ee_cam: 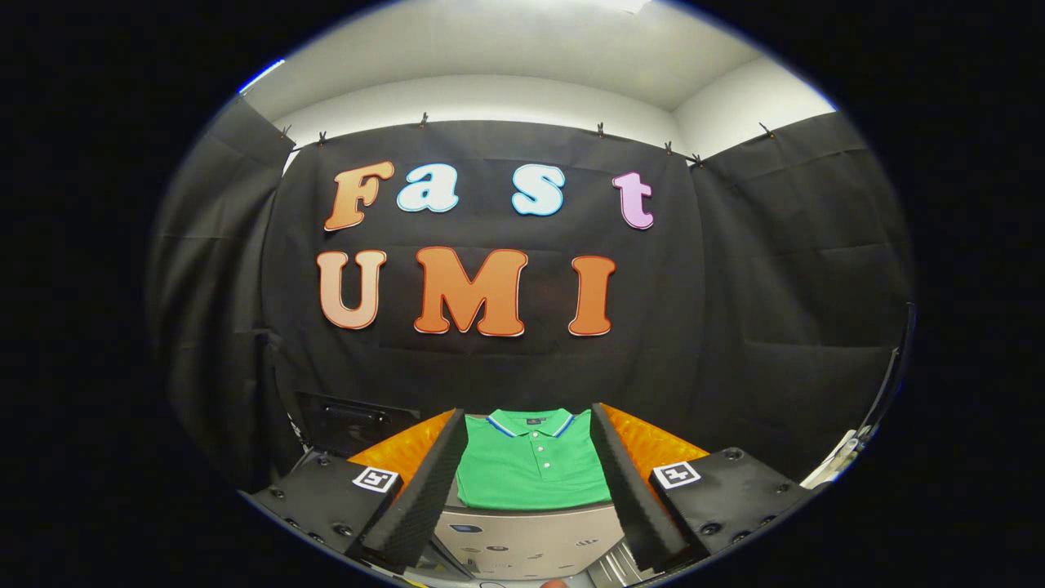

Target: Put the clothes into the washing machine and then close the washing machine lid.

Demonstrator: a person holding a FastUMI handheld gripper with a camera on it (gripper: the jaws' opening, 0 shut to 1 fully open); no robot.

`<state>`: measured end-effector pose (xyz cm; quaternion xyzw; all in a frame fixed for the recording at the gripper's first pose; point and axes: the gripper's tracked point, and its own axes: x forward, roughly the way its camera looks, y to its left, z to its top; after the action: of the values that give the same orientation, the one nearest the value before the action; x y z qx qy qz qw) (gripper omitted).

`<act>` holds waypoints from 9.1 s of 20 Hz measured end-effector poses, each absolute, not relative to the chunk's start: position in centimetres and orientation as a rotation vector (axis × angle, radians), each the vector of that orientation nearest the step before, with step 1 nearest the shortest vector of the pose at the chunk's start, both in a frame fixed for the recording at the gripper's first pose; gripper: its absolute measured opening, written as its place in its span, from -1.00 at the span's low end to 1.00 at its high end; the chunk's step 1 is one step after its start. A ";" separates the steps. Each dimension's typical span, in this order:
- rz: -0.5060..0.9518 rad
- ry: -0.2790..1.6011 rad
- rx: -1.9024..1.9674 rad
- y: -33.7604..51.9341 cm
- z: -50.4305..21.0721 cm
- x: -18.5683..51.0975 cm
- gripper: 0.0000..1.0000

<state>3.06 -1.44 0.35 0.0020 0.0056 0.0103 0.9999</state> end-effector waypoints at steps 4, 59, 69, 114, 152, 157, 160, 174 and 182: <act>0.025 0.037 -0.019 -2.7 -0.9 6.1 0.95; 0.130 1.025 0.079 -2.8 -20.8 28.7 0.36; 0.112 1.060 0.068 -2.6 -20.5 28.7 -0.59; 0.287 0.432 0.308 19.1 -3.8 22.0 -0.83; 0.335 1.027 0.131 40.0 -43.7 27.7 -0.83; 0.318 1.087 0.123 39.5 -46.8 27.3 -0.83; 0.319 1.111 0.112 39.3 -47.4 27.1 -0.83; 0.294 1.141 0.061 38.6 -49.1 26.5 0.05; 0.304 1.100 0.084 38.0 -46.6 26.1 0.98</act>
<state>26.12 38.04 -46.65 0.0397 0.5203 0.1439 0.8408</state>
